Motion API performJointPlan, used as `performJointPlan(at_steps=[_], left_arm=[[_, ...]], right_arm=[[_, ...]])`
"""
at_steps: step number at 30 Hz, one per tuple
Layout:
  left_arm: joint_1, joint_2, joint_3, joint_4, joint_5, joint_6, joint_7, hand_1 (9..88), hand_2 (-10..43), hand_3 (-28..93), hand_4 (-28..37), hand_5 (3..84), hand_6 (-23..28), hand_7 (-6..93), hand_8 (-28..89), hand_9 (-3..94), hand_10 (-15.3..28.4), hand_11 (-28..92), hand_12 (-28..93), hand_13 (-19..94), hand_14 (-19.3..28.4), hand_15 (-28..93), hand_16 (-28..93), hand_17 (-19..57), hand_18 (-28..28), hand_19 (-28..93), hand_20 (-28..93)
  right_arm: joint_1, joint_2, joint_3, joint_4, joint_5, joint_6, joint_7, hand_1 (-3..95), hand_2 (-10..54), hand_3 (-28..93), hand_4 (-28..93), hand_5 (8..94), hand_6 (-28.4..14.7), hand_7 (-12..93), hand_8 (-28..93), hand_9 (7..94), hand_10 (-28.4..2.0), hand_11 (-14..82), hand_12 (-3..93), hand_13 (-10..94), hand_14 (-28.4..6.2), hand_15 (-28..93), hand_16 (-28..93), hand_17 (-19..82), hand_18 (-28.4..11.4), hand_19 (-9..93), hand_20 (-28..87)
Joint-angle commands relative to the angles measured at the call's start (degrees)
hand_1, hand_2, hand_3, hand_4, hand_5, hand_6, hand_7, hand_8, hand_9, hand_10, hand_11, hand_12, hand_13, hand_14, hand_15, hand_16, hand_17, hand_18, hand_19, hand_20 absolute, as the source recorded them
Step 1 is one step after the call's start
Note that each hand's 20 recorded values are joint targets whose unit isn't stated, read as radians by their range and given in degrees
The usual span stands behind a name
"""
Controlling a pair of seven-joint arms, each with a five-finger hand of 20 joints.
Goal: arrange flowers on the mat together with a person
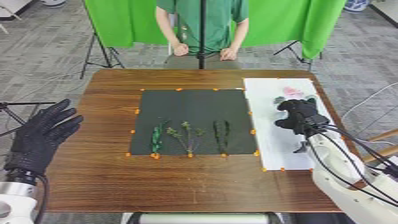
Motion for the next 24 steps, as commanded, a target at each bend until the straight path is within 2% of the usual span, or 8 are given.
performJointPlan(at_steps=[1,5,11,14,15,16,18,24], left_arm=[[1.0,-0.07,-0.08,-0.17,-0.03,-0.14,0.01,24.8,-1.4,68,-23.4,37.5,4.5,16.6,-7,32.6,13.1,21,17,31,16.0,25,3,-4.7,22.4,39,12],[0.7,-0.02,-0.07,-0.04,0.02,-0.31,-0.07,24.8,-1.2,68,-23.3,37.5,4.5,16.6,-7,32.6,13.1,21,17,31,15.9,25,3,-4.7,22.4,39,12],[0.9,-0.09,-0.15,-0.09,0.00,-0.21,-0.13,24.8,-1.1,68,-23.2,37.5,4.5,16.5,-7,32.7,13.2,21,17,31,16.0,25,3,-4.7,22.4,39,12],[0.9,-0.13,-0.23,-0.06,-0.03,-0.27,-0.22,24.8,-1.1,68,-23.2,37.5,4.5,16.5,-7,32.7,13.2,21,17,31,16.0,25,3,-4.7,22.4,39,12],[0.9,-0.16,-0.29,-0.06,0.00,-0.31,-0.31,24.8,-1.1,68,-23.3,37.5,4.5,16.5,-7,32.7,13.2,21,17,31,16.0,25,3,-4.7,22.4,39,12],[0.9,-0.15,-0.29,-0.02,0.00,-0.37,-0.34,24.8,-1.1,68,-23.3,37.5,4.5,16.6,-7,32.7,13.2,21,17,31,16.0,25,3,-4.7,22.4,39,12],[0.8,-0.12,-0.32,0.00,-0.02,-0.27,-0.38,24.8,-1.1,68,-23.2,37.6,4.6,16.6,-7,32.6,13.2,21,17,31,16.0,25,3,-4.7,22.4,39,12],[0.7,-0.11,-0.47,0.04,0.09,-0.44,-0.72,24.7,-1.0,68,-23.2,37.6,4.6,16.5,-7,32.6,13.2,21,17,31,16.0,25,3,-4.7,22.4,39,12]], right_arm=[[0.7,0.1,-1.0,0.9,-1.4,0.0,0.6,27.0,-9.5,85,-28,44.0,-0.1,28,-17,40.9,-7.9,19.7,22.3,38,-9.7,68,16,13,-18.0,66,43],[1.6,0.0,-2.2,1.6,-2.2,0.1,0.7,30.1,-9.5,86,-28,40.9,1.4,34,-18,38.3,-10.2,28.0,25.8,41,-8.7,70,17,13,-18.0,66,42],[2.6,-0.3,-3.6,2.8,-2.5,-0.2,0.6,33.9,-9.5,88,-28,40.5,2.9,38,-20,38.0,-9.8,35.6,26.9,43,-8.1,74,18,14,-17.7,68,43],[3.1,-0.4,-4.2,3.1,-3.3,-0.5,0.9,36.6,-9.5,89,-28,41.8,3.7,41,-21,40.6,-10.8,38.2,26.9,46,-7.6,76,19,15,-17.6,69,44],[3.1,-0.4,-4.3,3.2,-3.3,-0.5,0.9,38.4,-9.5,88,-28,42.2,3.9,41,-21,41.6,-10.9,39.3,26.6,47,-6.9,74,23,15,-17.5,69,44],[3.0,-0.4,-3.9,3.1,-3.0,-1.2,0.3,41.8,-9.5,87,-28,43.0,4.2,43,-22,43.3,-11.0,41.1,26.7,49,-5.3,73,29,16,-17.4,70,44],[3.2,-0.4,-3.7,2.8,-2.9,-3.0,0.0,43.3,-9.5,86,-28,43.5,4.5,44,-22,44.9,-10.9,42.4,27.0,50,-4.3,72,32,17,-17.4,70,44],[4.6,-0.3,-3.9,2.5,-1.4,-8.8,-0.4,40.2,-9.5,87,-28,43.5,4.6,45,-22,45.8,-11.0,42.1,27.1,51,-5.6,72,31,16,-17.8,70,44]])
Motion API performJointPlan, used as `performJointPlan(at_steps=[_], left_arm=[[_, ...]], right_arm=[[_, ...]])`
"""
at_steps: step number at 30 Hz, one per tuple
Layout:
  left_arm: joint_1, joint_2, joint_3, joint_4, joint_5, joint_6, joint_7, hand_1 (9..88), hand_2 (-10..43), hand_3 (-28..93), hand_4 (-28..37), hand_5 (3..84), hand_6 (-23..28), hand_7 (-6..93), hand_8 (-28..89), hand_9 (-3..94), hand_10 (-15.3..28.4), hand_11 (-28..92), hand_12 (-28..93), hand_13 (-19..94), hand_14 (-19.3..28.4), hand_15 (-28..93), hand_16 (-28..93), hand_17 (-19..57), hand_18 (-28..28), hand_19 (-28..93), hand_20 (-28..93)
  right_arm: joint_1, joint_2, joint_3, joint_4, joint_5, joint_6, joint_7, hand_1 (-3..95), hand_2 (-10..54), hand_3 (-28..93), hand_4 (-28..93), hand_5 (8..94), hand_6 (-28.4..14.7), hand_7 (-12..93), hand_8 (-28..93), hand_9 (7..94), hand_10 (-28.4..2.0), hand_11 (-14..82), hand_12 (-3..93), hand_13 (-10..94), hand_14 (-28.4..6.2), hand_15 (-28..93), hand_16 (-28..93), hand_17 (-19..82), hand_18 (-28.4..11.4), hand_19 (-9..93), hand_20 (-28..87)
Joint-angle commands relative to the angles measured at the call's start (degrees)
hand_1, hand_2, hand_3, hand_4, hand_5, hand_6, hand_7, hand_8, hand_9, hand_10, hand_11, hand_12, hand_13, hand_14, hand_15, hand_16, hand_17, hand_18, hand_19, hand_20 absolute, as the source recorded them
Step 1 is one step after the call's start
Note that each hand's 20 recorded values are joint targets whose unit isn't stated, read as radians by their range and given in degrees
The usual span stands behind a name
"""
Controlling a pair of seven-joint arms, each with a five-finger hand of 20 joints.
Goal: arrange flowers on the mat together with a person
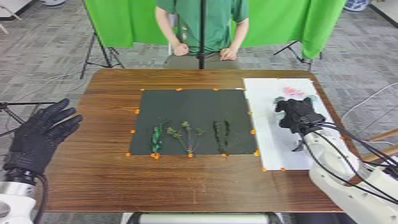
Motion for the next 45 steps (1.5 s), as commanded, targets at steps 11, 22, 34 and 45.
performJointPlan(at_steps=[11,22,34,45], left_arm=[[0.7,-0.13,-0.32,-0.03,0.06,-0.58,-0.70,25.0,-0.8,68,-23.2,37.6,4.5,16.4,-7,32.7,13.2,21,17,31,16.0,25,3,-4.7,22.3,39,12],[2.6,0.57,-3.56,-0.86,0.09,-1.26,-1.38,24.9,-0.7,68,-23.2,37.7,4.5,16.4,-6,32.7,13.2,21,17,31,16.0,25,3,-4.8,22.4,39,12],[8.8,4.12,-13.13,-1.69,-0.53,0.19,-1.61,24.9,-0.6,68,-23.1,37.6,4.5,16.3,-6,32.7,13.2,21,17,31,16.0,25,3,-4.8,22.3,39,12],[6.5,5.68,-9.90,-0.89,-0.79,1.03,-0.56,25.0,-0.7,68,-23.0,37.7,4.5,16.4,-6,32.7,13.3,21,17,31,16.1,25,3,-4.9,22.4,39,12]], right_arm=[[1.3,-0.2,-1.6,2.1,1.7,1.6,-3.4,54.4,-9.5,81,-28,53.5,2.9,62,2,65.5,-5.6,37.0,50.1,70,2.7,54,41,29,-17.3,75,45],[9.2,-0.2,-7.6,-3.1,3.5,12.0,-9.0,55.1,-9.5,82,-28,59.6,2.5,62,4,72.1,-4.8,32.1,52.7,74,1.9,52,43,32,-17.3,76,46],[33.4,-12.4,-27.2,-3.0,12.0,13.6,-22.2,53.0,-9.5,85,-28,61.0,3.0,61,5,75.0,-4.9,27.6,53.8,74,1.0,53,44,31,-17.0,76,47],[40.9,-26.0,-39.0,2.1,15.1,10.9,-31.4,52.9,-9.5,84,-28,60.7,3.2,62,4,75.3,-4.5,26.7,54.0,74,0.9,53,44,30,-16.7,75,47]])
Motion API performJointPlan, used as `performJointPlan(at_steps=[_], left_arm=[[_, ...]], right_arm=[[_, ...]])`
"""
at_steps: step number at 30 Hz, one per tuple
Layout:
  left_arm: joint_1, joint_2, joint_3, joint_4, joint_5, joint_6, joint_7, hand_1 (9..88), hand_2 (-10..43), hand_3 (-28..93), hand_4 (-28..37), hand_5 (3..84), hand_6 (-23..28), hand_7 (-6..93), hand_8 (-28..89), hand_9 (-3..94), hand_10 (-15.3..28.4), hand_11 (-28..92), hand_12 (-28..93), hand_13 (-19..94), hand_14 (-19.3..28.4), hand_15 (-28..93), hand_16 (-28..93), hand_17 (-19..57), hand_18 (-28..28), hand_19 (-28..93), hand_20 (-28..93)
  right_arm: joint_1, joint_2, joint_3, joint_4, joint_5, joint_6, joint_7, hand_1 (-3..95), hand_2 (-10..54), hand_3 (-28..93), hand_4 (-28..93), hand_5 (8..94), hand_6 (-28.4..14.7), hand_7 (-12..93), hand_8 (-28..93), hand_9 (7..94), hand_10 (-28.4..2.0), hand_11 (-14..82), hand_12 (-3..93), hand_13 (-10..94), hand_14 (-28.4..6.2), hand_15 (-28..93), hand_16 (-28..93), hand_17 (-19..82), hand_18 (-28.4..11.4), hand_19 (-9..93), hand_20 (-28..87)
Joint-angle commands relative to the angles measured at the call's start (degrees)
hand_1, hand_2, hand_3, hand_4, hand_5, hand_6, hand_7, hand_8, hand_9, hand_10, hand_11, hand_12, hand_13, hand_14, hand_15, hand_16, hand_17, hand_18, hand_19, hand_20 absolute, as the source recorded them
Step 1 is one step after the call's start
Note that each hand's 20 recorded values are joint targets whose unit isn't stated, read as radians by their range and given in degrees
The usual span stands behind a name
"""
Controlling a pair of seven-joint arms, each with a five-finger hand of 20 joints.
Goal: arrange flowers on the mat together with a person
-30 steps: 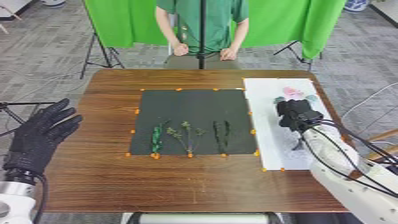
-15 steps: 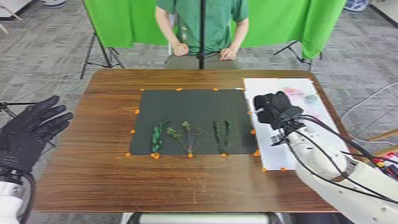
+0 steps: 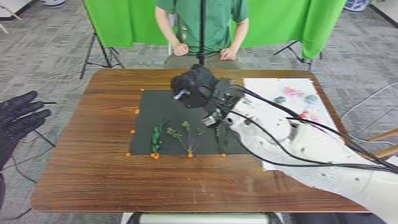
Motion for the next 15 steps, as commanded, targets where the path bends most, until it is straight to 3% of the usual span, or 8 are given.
performJointPlan(at_steps=[1,4,5,6,10,15], left_arm=[[-1.6,1.59,2.94,0.65,-0.29,0.57,0.25,25.0,-0.7,68,-23.0,37.7,4.5,16.4,-6,32.7,13.3,21,17,31,16.1,25,3,-4.9,22.4,39,12],[-1.7,2.08,3.33,0.69,-0.35,0.69,0.83,25.0,-0.7,68,-23.0,37.7,4.5,16.4,-7,32.7,13.3,21,17,31,16.0,25,3,-4.8,22.4,39,12],[-2.9,2.39,3.78,1.18,-0.12,0.56,-0.17,25.0,-0.7,68,-23.0,37.7,4.5,16.4,-7,32.7,13.2,21,17,31,16.1,25,3,-4.8,22.4,39,12],[-0.6,2.46,3.42,0.20,-0.47,1.07,1.69,25.0,-0.7,68,-23.0,37.7,4.5,16.4,-7,32.7,13.3,21,17,31,16.0,25,3,-4.9,22.4,39,12],[-1.0,2.96,3.58,0.29,-0.28,0.80,1.07,25.0,-0.7,68,-23.0,37.7,4.5,16.4,-6,32.7,13.3,21,17,31,16.1,25,3,-4.8,22.4,39,12],[-3.1,4.17,4.76,0.99,-0.07,0.37,0.35,25.0,-0.7,68,-23.0,37.7,4.5,16.5,-7,32.7,13.3,21,17,31,16.0,25,3,-4.9,22.4,39,12]], right_arm=[[4.0,-12.2,-4.4,3.1,-2.2,-3.1,-4.9,53.0,-9.5,84,-28,60.8,3.4,61,4,75.4,-4.5,26.6,53.8,74,0.8,53,44,30,-16.7,75,47],[5.6,-15.1,-6.5,6.5,-2.7,-3.9,-6.1,53.0,-9.5,84,-28,61.0,3.4,62,4,75.6,-4.3,26.3,53.3,74,0.6,54,44,30,-16.6,75,47],[5.9,-16.8,-6.6,9.2,-3.6,-4.4,-7.2,53.0,-9.5,83,-28,61.0,3.4,61,4,75.7,-4.2,26.3,53.3,74,0.5,54,44,30,-16.6,75,47],[6.6,-16.4,-8.4,8.3,-3.8,-4.3,-5.9,53.1,-9.5,83,-28,61.0,3.4,61,4,75.7,-4.2,26.2,53.3,74,0.4,54,44,30,-16.5,75,47],[7.9,-19.6,-10.4,12.6,-6.2,-6.1,-5.9,53.1,-9.5,83,-28,61.1,3.4,62,3,75.8,-3.8,25.7,53.1,73,0.3,54,44,30,-16.3,74,47],[9.2,-21.7,-12.6,16.6,-9.9,-8.8,-6.4,53.3,-9.5,82,-28,61.0,3.7,62,3,76.0,-3.7,25.4,53.0,73,0.4,55,43,29,-16.2,74,47]])
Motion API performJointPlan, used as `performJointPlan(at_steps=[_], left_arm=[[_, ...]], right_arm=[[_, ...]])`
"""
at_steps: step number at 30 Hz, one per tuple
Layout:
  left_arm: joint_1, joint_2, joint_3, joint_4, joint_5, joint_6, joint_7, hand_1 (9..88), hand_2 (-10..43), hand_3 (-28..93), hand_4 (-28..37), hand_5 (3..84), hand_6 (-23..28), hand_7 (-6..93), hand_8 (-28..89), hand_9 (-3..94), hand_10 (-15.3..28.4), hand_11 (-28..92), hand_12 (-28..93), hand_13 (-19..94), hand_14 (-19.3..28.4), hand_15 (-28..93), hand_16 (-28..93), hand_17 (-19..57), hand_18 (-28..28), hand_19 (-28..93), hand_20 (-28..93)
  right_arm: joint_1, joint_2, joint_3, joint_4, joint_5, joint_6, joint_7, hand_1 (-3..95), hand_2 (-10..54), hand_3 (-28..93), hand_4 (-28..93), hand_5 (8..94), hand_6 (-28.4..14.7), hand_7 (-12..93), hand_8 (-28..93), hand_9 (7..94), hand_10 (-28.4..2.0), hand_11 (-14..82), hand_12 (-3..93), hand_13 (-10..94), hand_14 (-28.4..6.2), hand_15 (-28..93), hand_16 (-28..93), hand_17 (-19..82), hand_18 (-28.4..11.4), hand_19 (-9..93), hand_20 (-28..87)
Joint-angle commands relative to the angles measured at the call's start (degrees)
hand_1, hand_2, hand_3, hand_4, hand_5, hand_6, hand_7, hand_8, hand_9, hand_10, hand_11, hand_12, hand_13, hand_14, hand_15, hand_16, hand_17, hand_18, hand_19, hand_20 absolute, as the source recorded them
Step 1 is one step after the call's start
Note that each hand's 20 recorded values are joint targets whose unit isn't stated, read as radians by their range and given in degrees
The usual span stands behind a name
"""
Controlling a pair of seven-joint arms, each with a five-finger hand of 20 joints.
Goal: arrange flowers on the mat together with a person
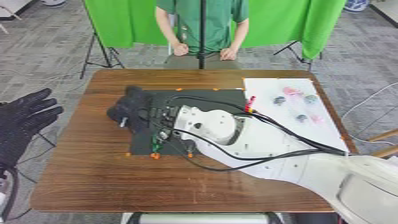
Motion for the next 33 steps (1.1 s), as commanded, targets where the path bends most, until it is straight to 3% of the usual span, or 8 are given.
performJointPlan(at_steps=[1,11,12,17,33], left_arm=[[-1.1,1.56,1.37,0.52,-0.01,0.17,-0.69,25.0,-0.7,68,-23.0,37.7,4.5,16.4,-7,32.7,13.3,21,17,31,16.0,25,3,-4.9,22.4,39,12],[-1.1,1.73,1.70,0.50,-0.05,0.13,-0.31,25.0,-0.7,68,-23.0,37.7,4.5,16.5,-6,32.7,13.2,21,17,31,16.1,25,3,-4.9,22.4,39,12],[-0.6,2.21,1.66,0.46,-0.46,0.50,0.24,25.0,-0.7,68,-23.0,37.7,4.5,16.5,-7,32.7,13.2,21,17,31,16.1,25,3,-4.9,22.4,39,12],[-0.8,2.43,1.83,0.56,-0.54,0.36,0.32,25.0,-0.7,68,-23.0,37.7,4.5,16.5,-7,32.7,13.3,21,17,31,16.1,25,3,-4.9,22.4,39,12],[-1.6,1.90,2.33,0.77,-0.02,-0.24,-0.55,24.9,-0.7,68,-23.1,37.7,4.5,16.3,-6,32.7,13.3,21,17,31,16.0,25,3,-4.9,22.4,39,12]], right_arm=[[2.4,-4.5,-2.7,5.0,-5.9,-4.5,-0.4,53.2,-9.5,82,-28,61.0,3.7,62,2,76.1,-3.7,25.2,52.8,73,0.5,55,44,29,-16.2,74,47],[3.0,-5.7,-3.0,8.2,-11.1,-12.2,-1.5,53.1,-9.5,81,-28,61.5,4.8,61,0,78.7,-3.6,21.9,50.8,71,0.6,55,44,27,-15.7,72,47],[3.3,-5.7,-3.5,8.5,-11.2,-11.9,-1.3,53.1,-9.5,81,-28,61.5,4.9,61,0,78.9,-3.5,21.5,50.7,71,0.4,55,44,27,-15.8,72,47],[3.5,-5.6,-4.0,9.8,-12.0,-12.3,0.1,53.0,-9.5,81,-28,61.4,5.4,60,-1,79.3,-3.5,19.3,50.2,69,0.4,55,44,26,-15.7,71,47],[3.8,-5.3,-3.7,10.1,-13.9,-15.1,2.2,46.1,-9.5,80,-28,54.5,4.6,56,-6,70.6,-4.1,14.2,45.0,60,-0.3,60,39,22,-15.9,69,47]])
